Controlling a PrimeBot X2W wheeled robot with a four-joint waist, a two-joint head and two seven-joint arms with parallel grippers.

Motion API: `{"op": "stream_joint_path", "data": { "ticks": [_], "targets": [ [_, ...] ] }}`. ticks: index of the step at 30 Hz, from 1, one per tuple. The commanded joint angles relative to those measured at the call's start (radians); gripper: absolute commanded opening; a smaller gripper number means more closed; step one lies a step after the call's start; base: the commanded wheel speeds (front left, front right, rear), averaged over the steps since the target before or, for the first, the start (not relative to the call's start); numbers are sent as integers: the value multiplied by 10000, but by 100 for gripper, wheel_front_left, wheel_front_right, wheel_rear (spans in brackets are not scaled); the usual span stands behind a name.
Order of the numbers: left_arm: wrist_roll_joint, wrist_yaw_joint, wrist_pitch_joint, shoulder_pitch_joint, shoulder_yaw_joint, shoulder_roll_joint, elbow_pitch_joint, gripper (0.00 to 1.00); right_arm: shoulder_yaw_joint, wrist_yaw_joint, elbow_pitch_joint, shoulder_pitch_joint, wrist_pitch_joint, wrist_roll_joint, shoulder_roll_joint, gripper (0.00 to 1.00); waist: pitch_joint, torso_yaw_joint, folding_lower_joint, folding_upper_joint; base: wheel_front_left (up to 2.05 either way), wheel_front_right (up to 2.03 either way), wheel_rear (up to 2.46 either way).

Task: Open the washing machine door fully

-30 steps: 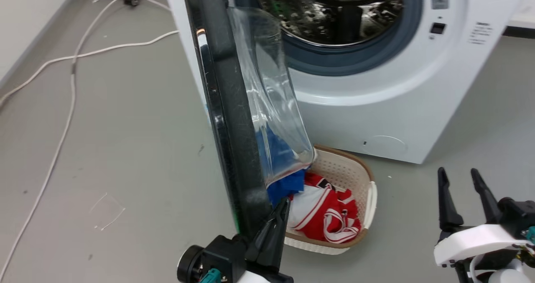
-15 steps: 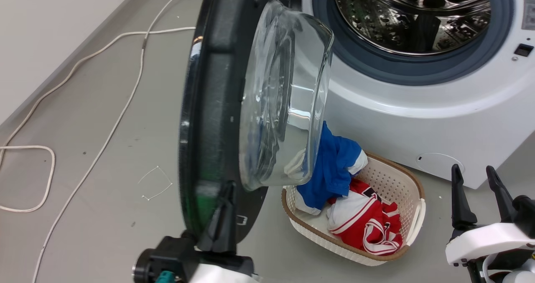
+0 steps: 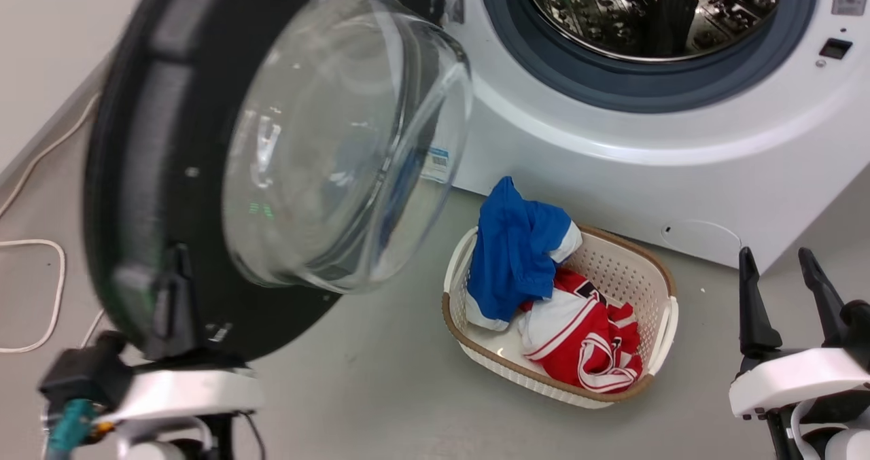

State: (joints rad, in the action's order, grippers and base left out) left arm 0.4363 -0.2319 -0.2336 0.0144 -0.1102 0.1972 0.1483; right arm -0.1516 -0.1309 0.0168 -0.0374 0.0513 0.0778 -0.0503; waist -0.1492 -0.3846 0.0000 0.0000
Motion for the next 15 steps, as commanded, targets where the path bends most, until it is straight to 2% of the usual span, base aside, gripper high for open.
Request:
{"op": "stream_joint_path", "data": {
  "ticks": [1, 6, 11, 15],
  "targets": [
    [168, 1, -104, 251, 437, 179, -166, 0, 2, 2, 162, -140, -83, -94, 6, 100, -264, 241, 0, 0, 0, 0, 0],
    [737, 339, -236, 697, 1536, 562, -818, 0, -5, 2, 531, -286, -291, -212, 8, 100, -808, 566, 0, 0, 0, 0, 0],
    [1109, 976, -294, 1334, 2393, 1216, -1944, 0, 45, 2, 756, -494, -359, -290, 8, 100, -1299, 802, 0, 0, 0, 0, 0],
    [1124, 1257, -319, 1817, 3008, 1729, -2806, 0, 39, 2, 767, -608, -326, -290, 6, 100, -1525, 926, 0, 0, 0, 0, 0]
  ]
}}
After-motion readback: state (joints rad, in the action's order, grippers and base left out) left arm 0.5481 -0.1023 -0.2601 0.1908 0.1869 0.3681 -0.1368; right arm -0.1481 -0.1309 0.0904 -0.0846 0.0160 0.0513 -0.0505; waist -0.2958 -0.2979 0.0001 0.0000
